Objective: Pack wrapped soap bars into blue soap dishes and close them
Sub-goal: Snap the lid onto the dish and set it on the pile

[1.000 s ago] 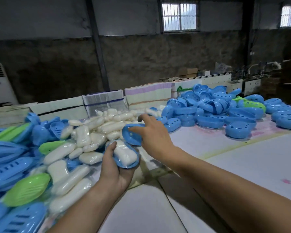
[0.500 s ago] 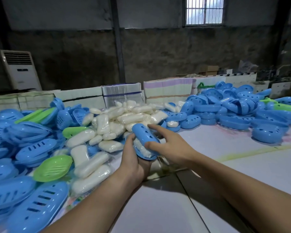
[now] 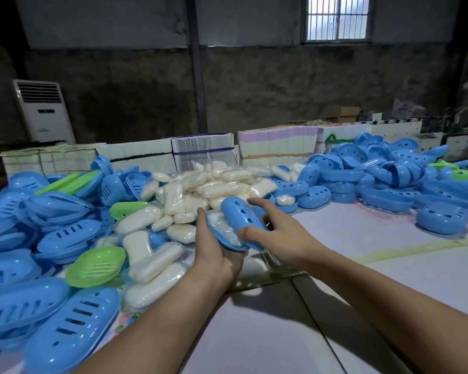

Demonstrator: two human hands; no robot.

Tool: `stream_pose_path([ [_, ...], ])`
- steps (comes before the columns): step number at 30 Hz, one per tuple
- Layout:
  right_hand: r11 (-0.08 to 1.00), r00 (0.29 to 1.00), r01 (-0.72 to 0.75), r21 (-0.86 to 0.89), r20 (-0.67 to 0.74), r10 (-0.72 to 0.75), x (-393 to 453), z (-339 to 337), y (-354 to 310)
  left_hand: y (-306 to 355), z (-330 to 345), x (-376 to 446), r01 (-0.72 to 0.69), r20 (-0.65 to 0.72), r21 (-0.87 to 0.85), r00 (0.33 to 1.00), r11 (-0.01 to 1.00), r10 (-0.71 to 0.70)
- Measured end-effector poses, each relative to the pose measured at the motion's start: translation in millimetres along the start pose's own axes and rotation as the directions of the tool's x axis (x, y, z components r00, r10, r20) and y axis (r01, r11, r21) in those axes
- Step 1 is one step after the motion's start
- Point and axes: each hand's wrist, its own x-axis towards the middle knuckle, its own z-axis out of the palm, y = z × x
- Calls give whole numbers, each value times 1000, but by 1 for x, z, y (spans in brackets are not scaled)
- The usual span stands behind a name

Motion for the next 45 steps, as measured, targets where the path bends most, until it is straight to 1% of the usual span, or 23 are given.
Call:
stream_pose_path([
  [2, 1000, 999, 25, 7, 25, -25, -1, 4, 0, 4, 0, 1, -9, -14, 24, 1000, 1000, 10],
  [5, 999, 997, 43, 30, 64, -44, -1, 8, 3, 4, 0, 0, 4, 0, 73, 1000, 997, -4],
  [8, 996, 998, 34, 87, 40, -37, 0, 7, 6, -2, 1, -2, 14, 20, 123, 1000, 992, -16],
  [11, 994, 999, 31, 104, 33, -35, 2, 4, 7, -6, 4, -4, 28, 29, 144, 999, 989, -33],
  [15, 993, 999, 20, 118, 36, -25, 2, 6, 7, -3, 5, -6, 43, 5, 135, 999, 990, -44],
  [19, 992, 999, 21, 124, 43, -26, 4, 5, 9, -4, 7, -11, 27, -39, 147, 999, 989, -22],
  [25, 987, 995, 25, 156, 90, -40, 5, 7, 8, -3, 11, -10, 34, -125, 213, 992, 977, -7],
  [29, 992, 991, 43, 121, 117, -58, 4, 10, 8, -5, 10, -8, 9, -159, 240, 987, 971, 30],
  [38, 986, 987, 62, 158, 135, -84, 3, 10, 7, -2, 15, -11, 2, -150, 258, 988, 966, 38],
  [41, 980, 982, 33, 197, 177, -69, 2, 6, 7, -2, 16, -16, -2, -103, 277, 994, 961, 32],
  [45, 962, 977, -10, 274, 208, -49, 0, 1, 5, 2, 15, -19, 30, -13, 279, 1000, 960, -27],
])
